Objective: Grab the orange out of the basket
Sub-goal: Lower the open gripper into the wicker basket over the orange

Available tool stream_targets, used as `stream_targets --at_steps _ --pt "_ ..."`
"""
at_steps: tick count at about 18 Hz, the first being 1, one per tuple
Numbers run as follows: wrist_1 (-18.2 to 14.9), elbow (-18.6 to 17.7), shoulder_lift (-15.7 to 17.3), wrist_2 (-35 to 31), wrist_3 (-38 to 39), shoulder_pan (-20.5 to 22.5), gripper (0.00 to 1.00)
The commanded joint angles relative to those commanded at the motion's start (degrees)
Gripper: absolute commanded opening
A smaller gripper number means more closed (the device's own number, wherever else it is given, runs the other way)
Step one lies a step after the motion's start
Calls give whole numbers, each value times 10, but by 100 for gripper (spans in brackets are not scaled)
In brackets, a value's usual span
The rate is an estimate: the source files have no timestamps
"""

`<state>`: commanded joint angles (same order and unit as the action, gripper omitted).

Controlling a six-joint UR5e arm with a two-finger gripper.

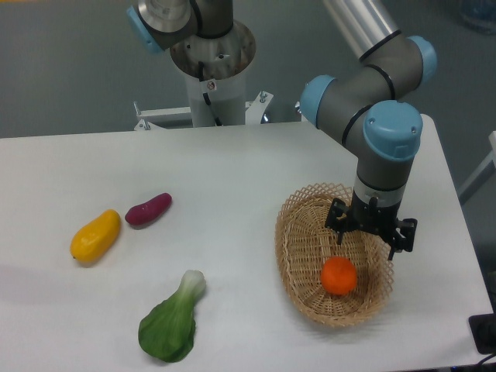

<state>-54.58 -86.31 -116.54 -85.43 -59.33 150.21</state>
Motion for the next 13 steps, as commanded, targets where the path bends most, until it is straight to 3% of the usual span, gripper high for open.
stream_targets --at_steps 9,13 --pt "17 -4 -7 -1 -5 -1 100" --pt "16 0 -20 1 59 -4 100"
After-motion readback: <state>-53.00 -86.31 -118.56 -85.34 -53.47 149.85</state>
